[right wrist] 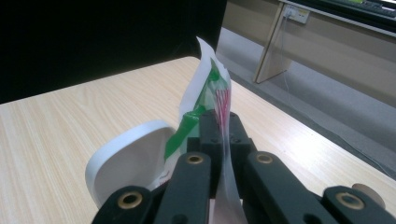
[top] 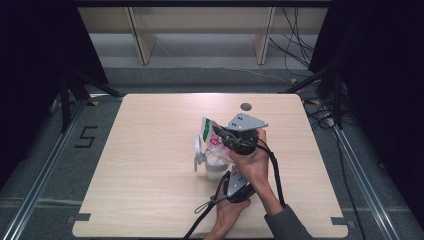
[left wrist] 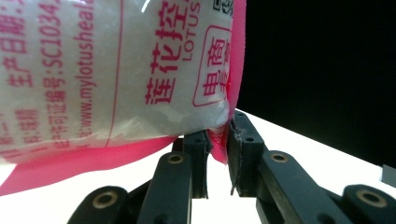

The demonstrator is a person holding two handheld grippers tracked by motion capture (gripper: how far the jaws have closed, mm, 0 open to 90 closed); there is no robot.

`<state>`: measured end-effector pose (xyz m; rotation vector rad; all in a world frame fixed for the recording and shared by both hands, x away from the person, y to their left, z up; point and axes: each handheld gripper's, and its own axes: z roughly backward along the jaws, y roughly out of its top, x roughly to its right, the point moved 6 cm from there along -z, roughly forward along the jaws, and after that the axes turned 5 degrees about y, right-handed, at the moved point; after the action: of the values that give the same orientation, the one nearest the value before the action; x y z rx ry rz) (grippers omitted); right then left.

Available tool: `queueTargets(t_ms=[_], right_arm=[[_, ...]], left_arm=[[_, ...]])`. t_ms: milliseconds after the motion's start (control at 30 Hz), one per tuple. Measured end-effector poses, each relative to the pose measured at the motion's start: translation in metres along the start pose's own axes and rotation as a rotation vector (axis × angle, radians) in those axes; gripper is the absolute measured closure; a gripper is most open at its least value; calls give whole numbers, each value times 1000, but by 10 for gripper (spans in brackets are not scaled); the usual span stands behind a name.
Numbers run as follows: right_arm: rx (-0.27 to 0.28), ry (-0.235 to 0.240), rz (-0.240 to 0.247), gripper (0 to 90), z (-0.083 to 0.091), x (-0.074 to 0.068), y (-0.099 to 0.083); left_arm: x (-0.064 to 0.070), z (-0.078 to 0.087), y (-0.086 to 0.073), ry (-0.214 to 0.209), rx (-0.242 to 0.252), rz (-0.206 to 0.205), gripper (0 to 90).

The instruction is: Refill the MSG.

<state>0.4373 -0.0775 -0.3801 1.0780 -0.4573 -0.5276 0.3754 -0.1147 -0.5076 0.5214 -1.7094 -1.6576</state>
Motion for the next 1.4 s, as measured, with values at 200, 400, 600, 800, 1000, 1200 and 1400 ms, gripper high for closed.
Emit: queueTargets(t_ms=[200, 400, 600, 800, 1000, 1200, 1400], right_arm=[[7, -8, -16, 900, 0, -1, 0], [7, -12, -15, 900, -1, -1, 0], [2, -6, 3, 900, 0, -1, 0], [2, 3, 3, 900, 0, 0, 0], [8, -5, 10, 900, 0, 0, 1], [0, -6, 17, 900, -1, -2, 1], [5, -10, 5, 900, -2, -1, 0]], left_arm=[[0, 0, 0, 4, -1, -2, 785], [0, 1, 0, 3, -2, -1, 784], [0, 1, 0, 6, -6, -2, 785], [0, 0, 0, 0, 1, -2, 785], [0, 0, 0, -1, 2, 1, 785], [0, 1, 1, 3, -2, 1, 785], [-1, 0, 0, 1, -1, -1, 785]])
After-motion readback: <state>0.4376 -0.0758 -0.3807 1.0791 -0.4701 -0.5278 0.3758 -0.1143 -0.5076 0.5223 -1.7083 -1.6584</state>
